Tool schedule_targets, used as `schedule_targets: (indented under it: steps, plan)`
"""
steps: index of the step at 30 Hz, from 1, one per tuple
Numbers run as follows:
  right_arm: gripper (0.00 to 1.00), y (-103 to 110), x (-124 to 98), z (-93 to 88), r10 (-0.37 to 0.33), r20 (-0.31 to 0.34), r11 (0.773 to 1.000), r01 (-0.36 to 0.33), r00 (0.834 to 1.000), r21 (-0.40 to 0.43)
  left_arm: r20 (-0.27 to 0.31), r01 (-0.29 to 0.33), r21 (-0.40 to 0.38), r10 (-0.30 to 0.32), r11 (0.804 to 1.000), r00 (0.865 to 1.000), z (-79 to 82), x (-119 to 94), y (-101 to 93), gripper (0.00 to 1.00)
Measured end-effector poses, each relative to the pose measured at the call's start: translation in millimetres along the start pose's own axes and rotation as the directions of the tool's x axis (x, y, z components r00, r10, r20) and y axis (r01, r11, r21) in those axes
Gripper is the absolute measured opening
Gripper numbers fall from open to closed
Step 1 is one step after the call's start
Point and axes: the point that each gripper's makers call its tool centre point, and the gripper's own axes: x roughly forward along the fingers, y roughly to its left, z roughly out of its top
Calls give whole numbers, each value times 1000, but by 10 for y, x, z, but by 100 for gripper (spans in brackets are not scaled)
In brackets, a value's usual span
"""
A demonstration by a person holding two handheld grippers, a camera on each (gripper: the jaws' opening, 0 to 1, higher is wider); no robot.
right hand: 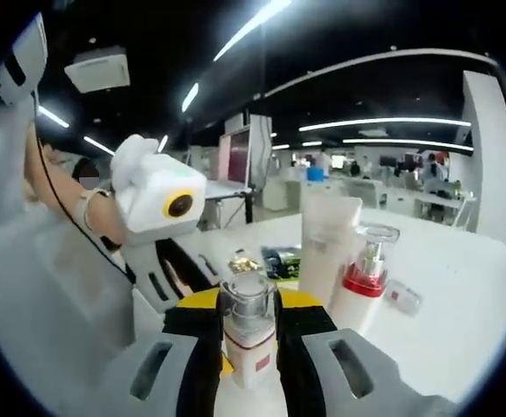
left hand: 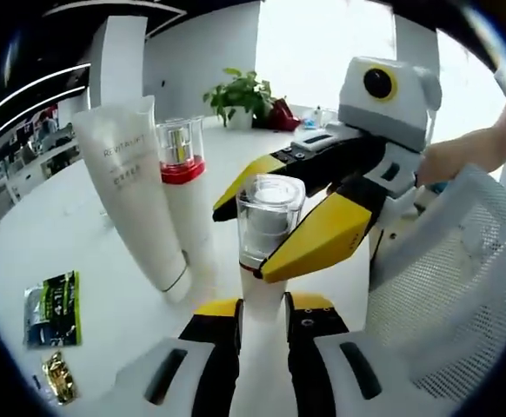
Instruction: Arrange the skincare products in the storage area until every visible bottle or jar stands upright without overlapping.
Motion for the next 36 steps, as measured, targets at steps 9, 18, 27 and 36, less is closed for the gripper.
schedule_targets:
  steps: [9,18,27,36]
  plan:
    - [22,30,31,-109,13,-17,1000,-14,1000,-21,-40,-4,-2,3,1000,999,-111,40,-7,18]
    - [23,13,-7,-189,16,-36,1000,-17,999,-11,-55,-8,-4,8,1000,998,-152,50,0,17]
    - [30,39,-29,-208,26,-41,1000,-26,999,2,-63,-7,-5,6,1000,998,-178,62,-10,15]
    - [32,-10,-172,-377,16,-103,1000,-14,995,22,-79,-5,-1,5,1000,997,-224,70,-16,15]
